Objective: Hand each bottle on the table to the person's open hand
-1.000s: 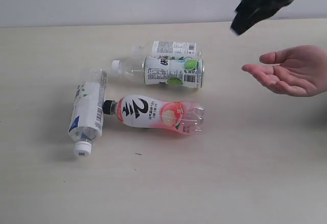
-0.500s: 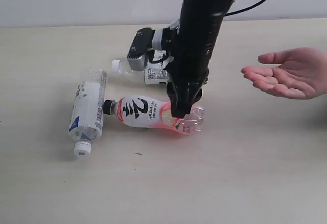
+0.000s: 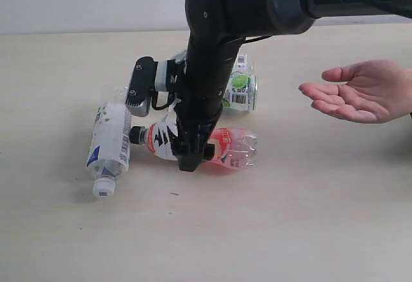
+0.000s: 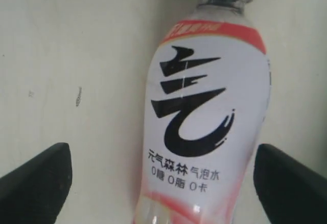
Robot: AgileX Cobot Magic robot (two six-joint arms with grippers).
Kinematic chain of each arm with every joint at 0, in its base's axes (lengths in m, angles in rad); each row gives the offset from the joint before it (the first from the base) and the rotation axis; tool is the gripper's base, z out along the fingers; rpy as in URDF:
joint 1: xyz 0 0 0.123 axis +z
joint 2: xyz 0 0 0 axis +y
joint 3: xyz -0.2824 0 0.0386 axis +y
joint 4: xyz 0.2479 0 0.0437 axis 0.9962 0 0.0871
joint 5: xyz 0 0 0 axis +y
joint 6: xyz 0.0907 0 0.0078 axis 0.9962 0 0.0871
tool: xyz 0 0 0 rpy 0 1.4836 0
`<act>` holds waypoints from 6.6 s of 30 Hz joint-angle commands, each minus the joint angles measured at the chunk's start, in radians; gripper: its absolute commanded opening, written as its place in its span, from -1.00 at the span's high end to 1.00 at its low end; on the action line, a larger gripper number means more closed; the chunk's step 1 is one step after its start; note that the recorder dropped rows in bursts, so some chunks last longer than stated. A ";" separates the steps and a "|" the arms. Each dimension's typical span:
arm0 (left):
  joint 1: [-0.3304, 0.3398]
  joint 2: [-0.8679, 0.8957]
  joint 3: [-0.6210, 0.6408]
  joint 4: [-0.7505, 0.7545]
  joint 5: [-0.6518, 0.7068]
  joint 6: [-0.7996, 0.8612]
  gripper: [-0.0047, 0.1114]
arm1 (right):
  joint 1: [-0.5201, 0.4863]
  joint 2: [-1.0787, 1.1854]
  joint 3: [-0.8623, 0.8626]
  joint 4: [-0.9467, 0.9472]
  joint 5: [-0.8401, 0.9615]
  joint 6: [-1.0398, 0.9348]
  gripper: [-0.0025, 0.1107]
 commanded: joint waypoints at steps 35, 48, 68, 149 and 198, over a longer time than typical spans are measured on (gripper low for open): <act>-0.002 0.003 0.002 -0.001 -0.010 0.000 0.92 | 0.001 0.047 -0.010 -0.210 -0.003 0.304 0.96; -0.060 0.003 0.002 -0.001 -0.010 0.000 0.92 | -0.011 -0.349 -0.010 -0.470 0.257 0.718 0.96; -0.170 0.003 0.002 -0.001 -0.010 0.000 0.92 | -0.270 -0.577 0.071 -0.305 0.286 1.021 0.96; -0.231 0.003 0.002 -0.001 -0.011 0.000 0.92 | -0.268 -1.543 0.809 -0.214 -0.340 1.006 0.96; -0.231 0.003 0.002 -0.001 -0.011 0.000 0.92 | -0.706 -2.081 1.382 -0.199 -0.630 0.892 0.96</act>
